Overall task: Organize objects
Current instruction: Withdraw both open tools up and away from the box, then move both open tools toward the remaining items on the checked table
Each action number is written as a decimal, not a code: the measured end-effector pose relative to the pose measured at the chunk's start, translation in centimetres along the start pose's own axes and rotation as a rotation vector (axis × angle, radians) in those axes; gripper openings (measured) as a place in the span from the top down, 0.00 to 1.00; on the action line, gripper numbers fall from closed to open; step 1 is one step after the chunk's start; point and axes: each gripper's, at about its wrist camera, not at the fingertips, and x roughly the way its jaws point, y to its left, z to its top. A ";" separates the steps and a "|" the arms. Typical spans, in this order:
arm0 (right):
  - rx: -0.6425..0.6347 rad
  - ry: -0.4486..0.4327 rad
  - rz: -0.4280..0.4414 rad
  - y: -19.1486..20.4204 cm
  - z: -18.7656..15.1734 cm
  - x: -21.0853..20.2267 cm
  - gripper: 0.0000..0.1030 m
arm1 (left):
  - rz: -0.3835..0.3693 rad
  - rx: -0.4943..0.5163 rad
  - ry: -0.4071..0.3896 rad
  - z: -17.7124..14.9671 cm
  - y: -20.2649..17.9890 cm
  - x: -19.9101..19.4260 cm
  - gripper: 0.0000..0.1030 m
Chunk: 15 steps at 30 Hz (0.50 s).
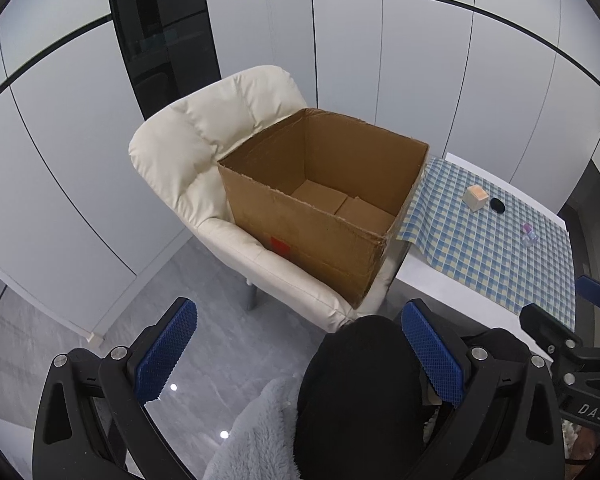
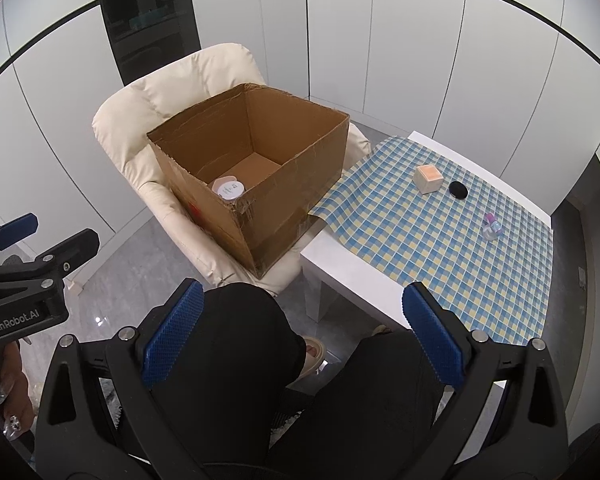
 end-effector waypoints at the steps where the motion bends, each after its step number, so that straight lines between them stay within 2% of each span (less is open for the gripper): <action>1: 0.003 0.003 -0.001 -0.2 0.0 0.1 0.02 | -0.002 0.001 0.001 -0.1 -0.1 0.1 0.01; 10: 0.038 0.013 -0.017 -2.0 -0.1 1.0 0.02 | -0.010 0.053 0.019 0.1 -2.2 1.0 0.01; 15: 0.068 0.010 -0.048 -3.4 -0.5 0.9 0.02 | -0.043 0.073 0.020 0.5 -3.7 1.3 0.01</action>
